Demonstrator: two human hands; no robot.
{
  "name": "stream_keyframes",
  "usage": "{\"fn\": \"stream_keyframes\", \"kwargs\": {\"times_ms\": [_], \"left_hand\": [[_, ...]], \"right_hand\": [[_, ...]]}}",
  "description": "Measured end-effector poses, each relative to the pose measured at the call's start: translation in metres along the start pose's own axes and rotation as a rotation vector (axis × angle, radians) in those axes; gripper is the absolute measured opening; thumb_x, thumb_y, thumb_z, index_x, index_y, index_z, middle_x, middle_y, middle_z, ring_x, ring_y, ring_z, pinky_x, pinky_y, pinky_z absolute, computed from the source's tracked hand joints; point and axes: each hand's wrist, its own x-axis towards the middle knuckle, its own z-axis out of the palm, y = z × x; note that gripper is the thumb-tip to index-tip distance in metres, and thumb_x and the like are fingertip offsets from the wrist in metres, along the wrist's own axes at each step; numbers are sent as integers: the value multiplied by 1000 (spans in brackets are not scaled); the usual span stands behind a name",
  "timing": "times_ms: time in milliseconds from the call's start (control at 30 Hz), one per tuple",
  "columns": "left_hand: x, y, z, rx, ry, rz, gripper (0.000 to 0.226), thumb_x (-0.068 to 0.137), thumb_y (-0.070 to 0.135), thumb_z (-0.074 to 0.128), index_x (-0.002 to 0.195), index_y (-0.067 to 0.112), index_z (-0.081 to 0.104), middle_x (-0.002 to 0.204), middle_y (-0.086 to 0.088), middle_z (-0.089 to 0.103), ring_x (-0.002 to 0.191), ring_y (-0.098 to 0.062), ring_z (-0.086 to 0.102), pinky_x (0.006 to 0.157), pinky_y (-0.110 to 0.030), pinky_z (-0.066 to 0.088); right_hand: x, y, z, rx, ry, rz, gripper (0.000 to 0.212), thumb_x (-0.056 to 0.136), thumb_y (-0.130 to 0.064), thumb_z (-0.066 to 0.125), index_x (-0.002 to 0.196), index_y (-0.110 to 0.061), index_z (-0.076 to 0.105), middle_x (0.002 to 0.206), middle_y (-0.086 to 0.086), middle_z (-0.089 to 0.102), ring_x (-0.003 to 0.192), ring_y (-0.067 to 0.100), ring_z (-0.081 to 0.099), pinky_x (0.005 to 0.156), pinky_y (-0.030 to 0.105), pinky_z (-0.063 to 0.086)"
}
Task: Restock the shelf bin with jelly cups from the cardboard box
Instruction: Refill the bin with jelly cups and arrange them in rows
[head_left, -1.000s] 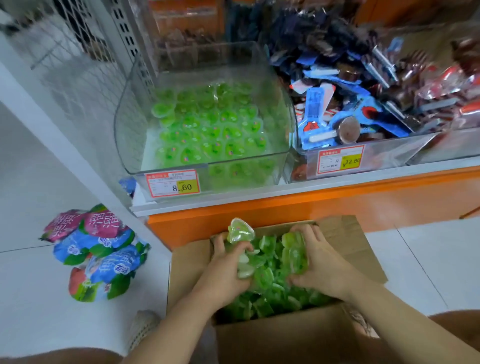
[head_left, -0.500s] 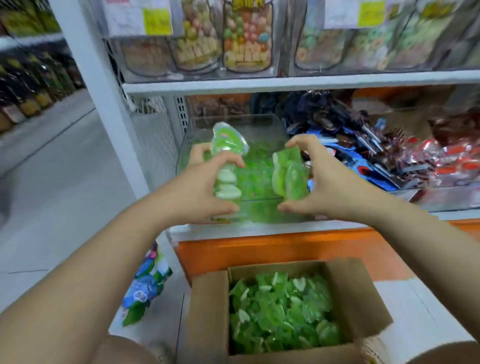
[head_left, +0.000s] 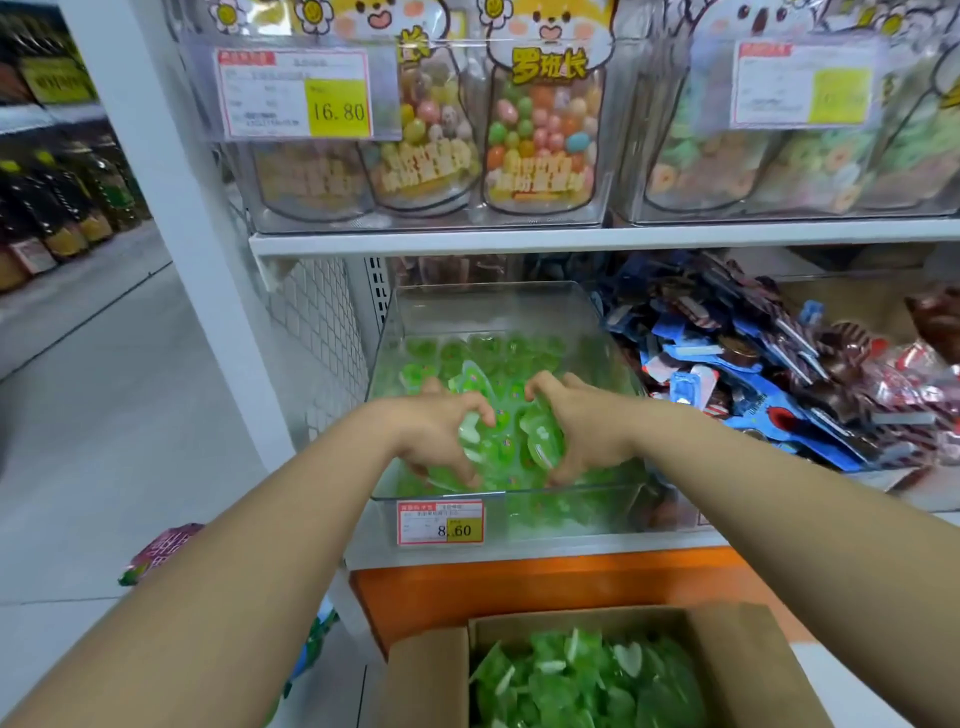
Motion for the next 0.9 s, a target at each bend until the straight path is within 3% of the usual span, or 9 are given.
{"fn": "stream_keyframes", "kwargs": {"times_ms": [167,300,433,533,633,700,767,833,900], "left_hand": [[9,-6,4,123,-131,-28,58,80,18,72,126,41,45,126,-3,24,102,-24,51,63,-25,56],[11,-9,6,224,-133,-16,55,82,37,69,130,45,44,133,-2,27,120,-25,45,101,-37,44],[15,-15,14,32,11,74,12,84,41,66,95,43,62,135,7,47,124,-16,46,107,-36,37],[15,-19,17,-111,117,128,20,89,27,61,76,41,60,129,10,55,119,-12,52,100,-30,41],[7,-15,19,-223,197,166,17,96,20,52,85,32,57,125,7,53,67,1,56,58,-15,44],[-1,-12,17,-295,251,197,23,98,14,46,84,28,56,110,1,58,45,-6,41,44,-18,34],[-8,-10,13,-348,296,218,30,99,10,41,80,29,55,85,3,60,51,-15,38,49,-24,33],[-14,-12,10,-392,320,210,32,98,9,40,79,28,56,61,11,52,54,-16,36,51,-27,30],[-17,-13,10,-421,333,222,33,98,9,40,79,29,57,61,7,48,55,-16,35,52,-27,30]], "right_hand": [[14,-2,1,-63,-122,43,104,59,-39,86,138,-24,20,138,8,33,119,30,47,99,43,43],[19,-2,7,-51,-166,65,108,61,-47,83,143,-27,15,146,9,28,125,32,44,103,44,41],[18,-2,7,-75,-188,56,96,73,-58,69,147,-29,15,149,9,24,129,31,41,107,41,36],[15,-3,1,-50,-189,44,94,78,-59,63,150,-28,11,154,8,22,136,28,34,112,39,31],[12,-6,-10,-6,-58,0,83,85,-53,59,149,-21,18,153,6,28,137,24,33,112,32,29],[12,-8,-14,95,131,-29,69,87,-46,60,144,-15,35,143,8,45,128,22,45,104,27,35],[16,-10,-15,330,243,-42,52,87,-38,63,130,-10,53,114,5,62,102,16,59,88,23,44],[19,-15,-14,615,218,-70,28,88,-26,65,109,-7,65,84,1,63,77,13,61,69,19,48],[19,-19,-11,829,180,-75,10,89,-16,64,94,-8,65,68,-2,59,60,10,60,56,15,48]]}}
